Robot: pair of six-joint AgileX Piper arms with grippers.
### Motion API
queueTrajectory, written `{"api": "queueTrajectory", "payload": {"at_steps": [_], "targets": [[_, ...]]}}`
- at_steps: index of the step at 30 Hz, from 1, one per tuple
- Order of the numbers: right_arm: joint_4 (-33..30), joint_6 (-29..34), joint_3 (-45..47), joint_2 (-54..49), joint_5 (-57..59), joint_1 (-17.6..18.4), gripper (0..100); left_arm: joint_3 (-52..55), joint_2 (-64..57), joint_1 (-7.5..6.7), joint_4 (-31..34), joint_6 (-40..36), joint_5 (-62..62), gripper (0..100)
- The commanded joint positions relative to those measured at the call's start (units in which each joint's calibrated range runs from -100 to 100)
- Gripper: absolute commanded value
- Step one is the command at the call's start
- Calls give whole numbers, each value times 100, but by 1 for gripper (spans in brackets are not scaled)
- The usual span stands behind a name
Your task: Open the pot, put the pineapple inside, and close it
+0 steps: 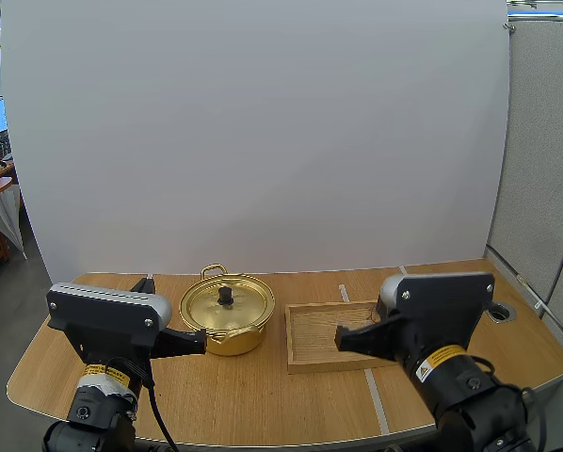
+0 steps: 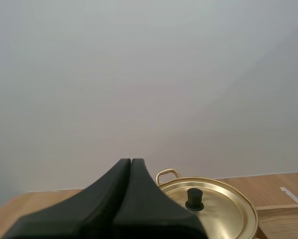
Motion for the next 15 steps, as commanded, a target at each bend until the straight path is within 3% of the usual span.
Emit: {"api": "queueTrajectory", "payload": {"at_steps": [1,4,11,15], "targets": [[-49,-29,586,-36,-214,-43,0,72,-28,8,-7,-505,41,0],[0,-29,620,-49,-180,-110,0,72,-28,8,-7,-767,173,0],[234,-41,620,-49,1197,-171,0,72,-28,8,-7,-908,1590,0],[234,-267,620,-49,1197,-171,0,72,-28,8,-7,-908,2334,0]]}}
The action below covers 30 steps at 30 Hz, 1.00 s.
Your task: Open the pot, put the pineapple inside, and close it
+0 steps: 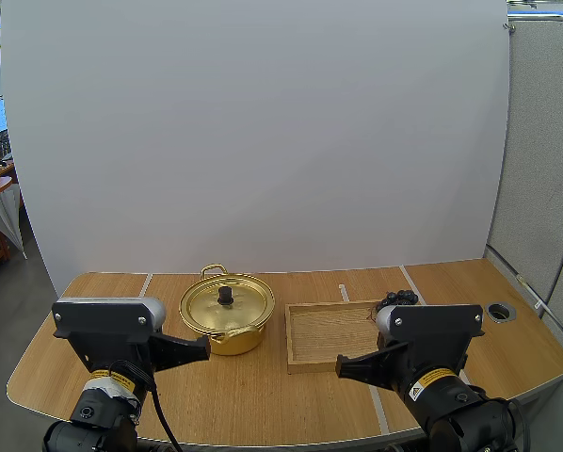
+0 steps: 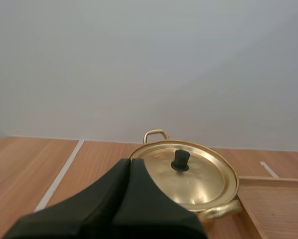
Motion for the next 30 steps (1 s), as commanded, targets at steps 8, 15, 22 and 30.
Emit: {"api": "queueTrajectory", "payload": {"at_steps": [8,15,22,30], "targets": [[37,-662,7,-41,284,-63,0,13,-28,29,85,-60,1656,0],[37,-662,7,-41,284,-130,0,13,-28,37,85,-71,1711,0],[37,-662,7,-41,284,-130,0,13,-28,37,85,-88,1706,0],[37,-662,7,-41,265,-132,0,13,-28,37,85,-88,1706,0]]}}
